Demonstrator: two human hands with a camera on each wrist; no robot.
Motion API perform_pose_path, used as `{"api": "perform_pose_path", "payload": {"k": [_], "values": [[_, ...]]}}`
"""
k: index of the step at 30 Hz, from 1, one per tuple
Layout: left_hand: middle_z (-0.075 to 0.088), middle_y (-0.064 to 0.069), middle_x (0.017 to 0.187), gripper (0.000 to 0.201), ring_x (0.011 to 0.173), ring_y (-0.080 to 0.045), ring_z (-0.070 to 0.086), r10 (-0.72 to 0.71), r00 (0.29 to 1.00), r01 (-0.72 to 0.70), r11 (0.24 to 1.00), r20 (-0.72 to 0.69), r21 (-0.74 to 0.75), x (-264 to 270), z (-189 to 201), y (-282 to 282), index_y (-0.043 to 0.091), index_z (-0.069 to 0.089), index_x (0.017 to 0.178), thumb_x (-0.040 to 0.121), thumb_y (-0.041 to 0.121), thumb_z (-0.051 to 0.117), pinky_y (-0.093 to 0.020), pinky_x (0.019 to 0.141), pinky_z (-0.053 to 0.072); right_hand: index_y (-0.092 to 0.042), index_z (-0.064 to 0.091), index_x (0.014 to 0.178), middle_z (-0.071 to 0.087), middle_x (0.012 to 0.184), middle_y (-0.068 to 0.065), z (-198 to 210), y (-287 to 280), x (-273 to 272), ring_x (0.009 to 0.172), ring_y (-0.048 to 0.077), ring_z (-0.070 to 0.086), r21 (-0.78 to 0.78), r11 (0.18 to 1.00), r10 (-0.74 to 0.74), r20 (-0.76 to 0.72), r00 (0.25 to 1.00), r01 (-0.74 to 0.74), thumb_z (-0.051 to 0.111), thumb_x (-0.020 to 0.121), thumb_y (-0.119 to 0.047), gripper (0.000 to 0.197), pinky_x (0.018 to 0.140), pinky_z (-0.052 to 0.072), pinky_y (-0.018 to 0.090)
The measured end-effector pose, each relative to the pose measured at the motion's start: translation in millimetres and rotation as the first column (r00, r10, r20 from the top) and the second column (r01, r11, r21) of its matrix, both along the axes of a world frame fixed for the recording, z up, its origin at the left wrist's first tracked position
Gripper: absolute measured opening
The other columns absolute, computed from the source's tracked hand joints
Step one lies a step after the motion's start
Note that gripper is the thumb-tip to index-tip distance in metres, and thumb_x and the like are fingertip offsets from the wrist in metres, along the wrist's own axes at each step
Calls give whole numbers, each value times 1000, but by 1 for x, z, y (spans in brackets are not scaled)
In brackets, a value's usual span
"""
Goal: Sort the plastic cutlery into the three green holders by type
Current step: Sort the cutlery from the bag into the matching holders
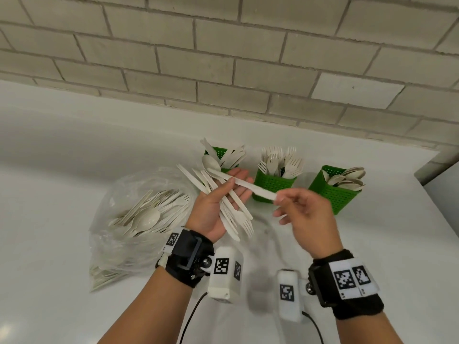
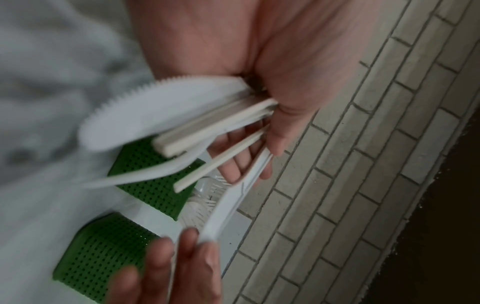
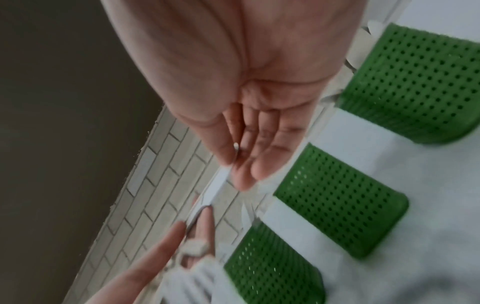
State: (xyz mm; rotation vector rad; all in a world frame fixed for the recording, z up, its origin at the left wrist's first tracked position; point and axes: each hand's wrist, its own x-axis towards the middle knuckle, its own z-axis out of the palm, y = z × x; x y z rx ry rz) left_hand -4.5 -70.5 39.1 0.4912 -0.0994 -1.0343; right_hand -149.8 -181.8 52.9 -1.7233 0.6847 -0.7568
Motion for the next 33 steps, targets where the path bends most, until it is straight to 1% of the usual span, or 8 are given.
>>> {"api": "perform_pose_path", "payload": {"k": [6, 11, 17, 21, 24, 27, 30, 33], "values": [[69, -11, 116, 30, 107, -22, 68, -7, 999, 10, 997, -35, 79, 3, -7, 5, 6, 59, 120, 95, 3, 44, -28, 83, 58, -10, 68, 94, 70, 71, -5, 44, -16, 13, 66, 12, 67, -107, 973, -162, 312, 936, 204, 64, 88, 1, 13, 69, 54, 21], [73, -6, 110, 34, 100, -17, 70, -88, 995, 84, 990, 35, 110, 2, -4, 13, 9, 60, 115, 82, 9, 52, -26, 79, 58, -16, 71, 103, 68, 87, 0, 64, -22, 47, 75, 17, 66, -445, 864, -100, 310, 945, 237, 63, 90, -8, 16, 75, 55, 27], [74, -6, 107, 34, 97, -17, 71, -133, 987, 124, 986, 85, 108, 4, 4, 18, 8, 59, 115, 82, 9, 50, -26, 76, 58, -14, 70, 114, 69, 102, 2, 38, -26, 95, 88, 15, 62, -682, 731, -44, -34, 998, 9, 53, 97, -13, 24, 83, 50, 25], [74, -7, 107, 35, 97, -17, 71, -148, 982, 129, 980, 114, 154, 6, 4, 21, 9, 61, 115, 82, 9, 52, -26, 74, 58, -22, 59, 130, 64, 123, 2, 18, -17, 117, 111, 23, 50, -651, 660, -46, -534, 844, -376, 38, 102, -17, 36, 89, 42, 33], [74, -7, 105, 35, 91, -17, 72, -151, 981, 129, 977, 125, 172, 10, 2, 25, 7, 61, 115, 81, 9, 53, -26, 71, 58, -18, 59, 130, 64, 116, 2, 24, -7, 109, 106, 19, 51, -598, 778, -25, -335, 942, -192, 40, 102, -20, 34, 87, 40, 29], [74, -9, 103, 32, 86, -19, 73, -180, 963, 139, 970, 200, 202, 12, 2, 26, 5, 62, 115, 85, 7, 53, -27, 70, 59, -20, 68, 113, 67, 107, -5, 34, 3, 93, 96, 8, 59, -310, 940, 107, -134, 985, -144, 54, 96, -24, 23, 86, 45, 23], [74, -15, 93, 24, 81, -27, 74, -221, 930, 154, 960, 294, 236, 3, 2, 21, 2, 63, 109, 87, 2, 53, -33, 70, 61, -18, 72, 103, 70, 91, -4, 32, 12, 79, 76, 12, 62, -274, 918, 231, -221, 947, -288, 69, 86, -22, 17, 73, 52, 27], [75, -13, 94, 22, 79, -24, 74, -308, 888, 218, 936, 342, 277, -7, -1, 15, 3, 65, 107, 90, 6, 52, -33, 71, 61, -14, 72, 93, 71, 81, 1, 29, 1, 63, 70, 15, 65, -265, 952, 131, -106, 986, -155, 70, 85, -15, 8, 67, 53, 29]]}}
